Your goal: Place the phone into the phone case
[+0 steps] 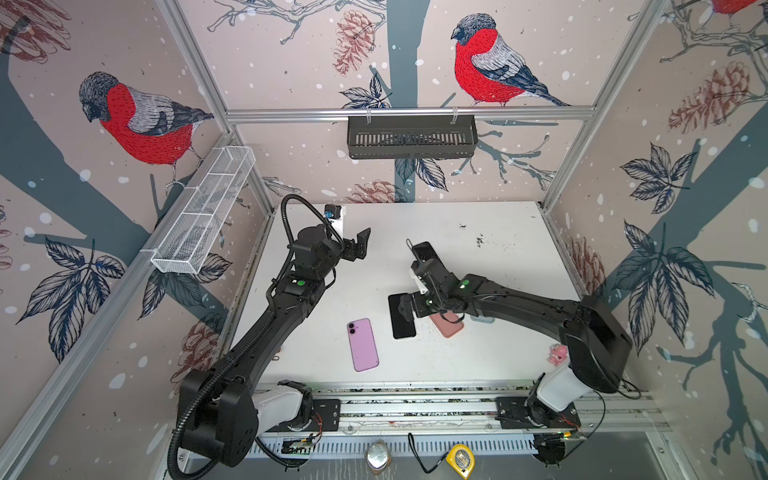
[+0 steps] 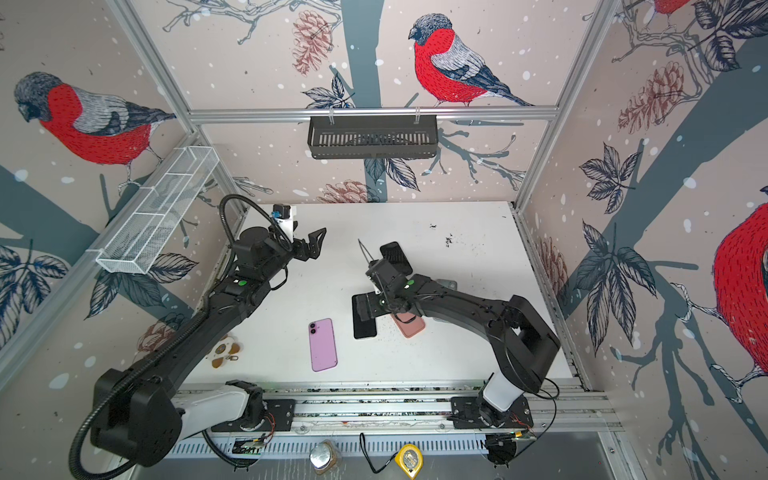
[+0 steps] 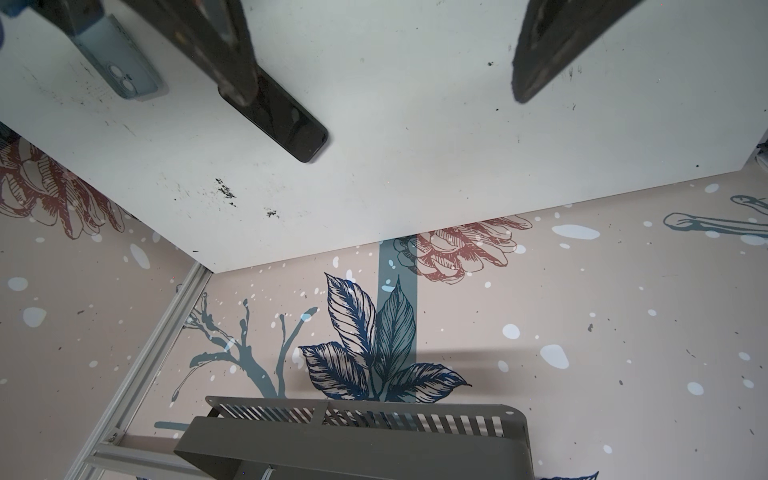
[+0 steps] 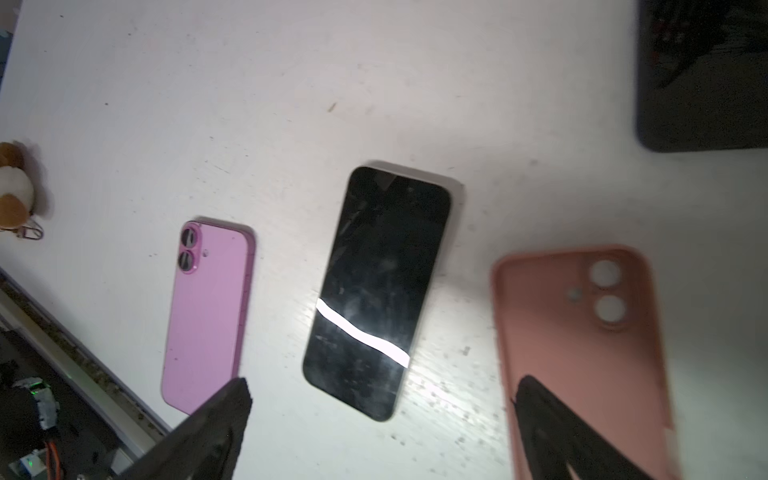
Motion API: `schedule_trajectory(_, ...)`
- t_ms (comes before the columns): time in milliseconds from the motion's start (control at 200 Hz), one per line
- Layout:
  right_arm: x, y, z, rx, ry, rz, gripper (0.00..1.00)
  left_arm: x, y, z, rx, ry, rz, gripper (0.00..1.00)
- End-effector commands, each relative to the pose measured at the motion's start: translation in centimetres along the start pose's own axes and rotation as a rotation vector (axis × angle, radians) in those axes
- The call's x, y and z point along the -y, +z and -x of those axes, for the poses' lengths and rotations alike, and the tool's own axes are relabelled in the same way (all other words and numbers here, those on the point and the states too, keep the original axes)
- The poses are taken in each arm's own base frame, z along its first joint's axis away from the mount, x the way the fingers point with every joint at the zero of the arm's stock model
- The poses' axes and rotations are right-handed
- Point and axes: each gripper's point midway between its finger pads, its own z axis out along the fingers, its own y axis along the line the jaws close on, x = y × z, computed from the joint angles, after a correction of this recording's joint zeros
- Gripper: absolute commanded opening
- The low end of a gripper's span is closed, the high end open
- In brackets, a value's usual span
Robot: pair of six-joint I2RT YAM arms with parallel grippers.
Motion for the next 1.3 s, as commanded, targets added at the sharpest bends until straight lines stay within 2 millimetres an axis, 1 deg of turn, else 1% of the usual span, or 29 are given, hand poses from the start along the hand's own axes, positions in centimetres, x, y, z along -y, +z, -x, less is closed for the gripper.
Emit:
schedule_trajectory(0,-0.2,1.1,0.2,0.021,0.059,-0.090,1.00,-0.5,-0.2,0.7,0.031,0.009,0.027,0.95)
schedule_trajectory(65,-0.3,2.0,-0.1,0.007,0.087,-0.138,1.00,-0.6,-0.2,0.6,0.030,0.009,0.034,0.96)
schedule_trajectory(165,0.5,3.5,-1.0,-0.031,0.125,-0.267,1.00,-0.5,-0.3,0.8,0.033,0.010,0.029,0.95)
schedule_trajectory(230,0.8,4.4,-1.6,-0.058,0.107,-0.345,1.00,-0.5,-0.3,0.9,0.036,0.010,0.029,0.96)
schedule_trajectory(330,0.8,5.6,-2.5,-0.096,0.084,-0.416,1.00,-0.5,-0.4,1.0,0.039,0.012,0.029,0.96)
schedule_trajectory(440,1.0,6.2,-3.3,-0.111,0.100,-0.440,1.00,-0.4,-0.4,1.1,0.041,0.011,0.026,0.96)
schedule_trajectory(670,1.1,6.4,-4.3,-0.127,0.141,-0.406,0.98,-0.4,-0.5,1.1,0.043,0.009,0.025,0.96)
schedule_trajectory(801,0.7,6.9,-5.2,-0.148,0.169,-0.344,0.90,-0.3,-0.5,1.1,0.043,0.011,0.023,0.96)
schedule_trajectory(851,0.6,7.0,-5.5,-0.158,0.178,-0.319,0.79,-0.3,-0.5,1.2,0.044,0.011,0.023,0.96)
schedule_trajectory(886,0.7,7.1,-5.7,-0.165,0.185,-0.312,0.77,-0.3,-0.5,1.1,0.042,0.011,0.023,0.96)
schedule_trajectory(1021,0.9,6.8,-5.7,-0.156,0.177,-0.312,0.75,-0.3,-0.5,1.1,0.041,0.011,0.024,0.96)
schedule_trajectory(1116,0.9,6.0,-4.7,-0.128,0.130,-0.316,0.75,-0.3,-0.5,1.1,0.042,0.011,0.018,0.96)
schedule_trajectory(1216,-0.1,4.4,-2.9,-0.079,0.038,-0.264,0.75,-0.2,-0.4,1.0,0.039,0.011,0.016,0.96)
schedule_trajectory(1296,-1.0,2.7,-1.6,-0.041,-0.049,-0.185,0.75,-0.2,-0.4,1.0,0.038,0.012,0.016,0.96)
